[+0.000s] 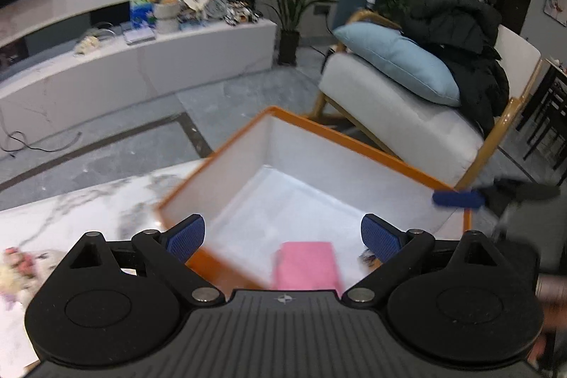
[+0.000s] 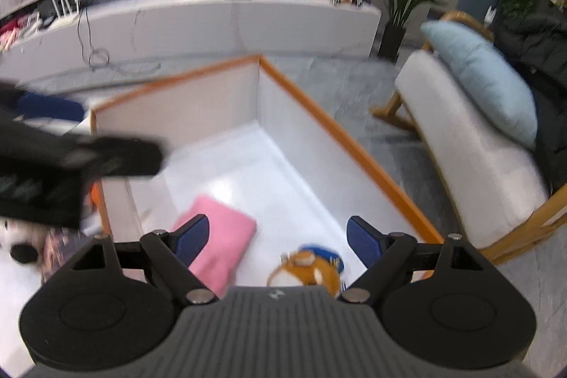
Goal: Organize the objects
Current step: 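Withdraw both tools from the box back over the table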
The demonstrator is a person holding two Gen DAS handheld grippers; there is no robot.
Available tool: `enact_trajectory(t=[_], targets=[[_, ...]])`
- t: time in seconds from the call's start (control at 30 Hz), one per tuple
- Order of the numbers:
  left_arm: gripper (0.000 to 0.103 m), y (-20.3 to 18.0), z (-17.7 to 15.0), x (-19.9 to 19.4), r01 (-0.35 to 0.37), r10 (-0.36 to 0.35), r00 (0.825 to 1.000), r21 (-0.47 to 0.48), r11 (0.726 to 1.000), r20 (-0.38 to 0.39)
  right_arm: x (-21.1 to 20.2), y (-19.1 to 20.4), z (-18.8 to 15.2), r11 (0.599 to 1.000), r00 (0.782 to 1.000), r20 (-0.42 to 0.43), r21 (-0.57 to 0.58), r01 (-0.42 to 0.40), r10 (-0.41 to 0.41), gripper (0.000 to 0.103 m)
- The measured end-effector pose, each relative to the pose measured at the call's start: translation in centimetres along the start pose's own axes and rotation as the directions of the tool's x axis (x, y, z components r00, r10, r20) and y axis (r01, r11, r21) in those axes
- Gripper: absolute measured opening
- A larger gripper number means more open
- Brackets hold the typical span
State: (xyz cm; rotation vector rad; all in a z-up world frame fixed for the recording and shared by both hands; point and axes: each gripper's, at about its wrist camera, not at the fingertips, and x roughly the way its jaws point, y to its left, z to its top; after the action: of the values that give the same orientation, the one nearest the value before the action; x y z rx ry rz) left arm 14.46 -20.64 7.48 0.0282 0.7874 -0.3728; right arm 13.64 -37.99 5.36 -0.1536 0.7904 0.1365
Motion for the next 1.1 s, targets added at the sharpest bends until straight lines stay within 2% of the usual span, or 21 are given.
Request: enact_trajectory(t=[0.23,0.43,0.57,0.7,0.8,0.93,1.1], targets=[[0.103,5.4,-4.7,-4.8,-0.085,0.086,0.996,-0.018,0.996,0.021,-2.4,4.4,1.8,0.999,0.989,0.143,-0.026,-0.043,0.046,0.086],[0.103,10.6,-8.7,-7.4,-0.131,0.132,0.991,-0.061,0.989,0.009,-4.1,9.2,2.2,0.992,0.975,0.188,-0.052,-0.111,0.119,0.085],[0.103,13.4,-11.3,-7.8,-0.145,0.147,0.989,-0.09,0.985,0.011,-3.9,12.6,2.1,0.985,0.975,0.17,-0.115,-0.127,0.145,0.086],[0.103,15.5,-13.2,-7.1,-0.117,0.119,0.993,-0.129,0.985,0.014,-3.0,15.4,1.9,0.974,0.976,0.128,-0.165,-0.154,0.176,0.086],[0.103,16.5,-13.9,-6.0,-0.094,0.1,0.995,-0.166,0.982,0.028,-1.7,17.3,1.6,0.966,0.977,0.08,-0.185,-0.181,0.198,0.086],[0.103,17.7,-15.0,-5.6,-0.106,0.111,0.994,-0.174,0.979,0.018,0.4,19.5,1.0,0.96,0.98,0.01,-0.204,-0.193,0.2,0.085],[0.103,18.9,-16.0,-5.6,-0.113,0.118,0.993,-0.223,0.968,0.01,1.9,21.3,1.0,0.959,0.981,-0.021,-0.206,-0.193,0.193,0.085]])
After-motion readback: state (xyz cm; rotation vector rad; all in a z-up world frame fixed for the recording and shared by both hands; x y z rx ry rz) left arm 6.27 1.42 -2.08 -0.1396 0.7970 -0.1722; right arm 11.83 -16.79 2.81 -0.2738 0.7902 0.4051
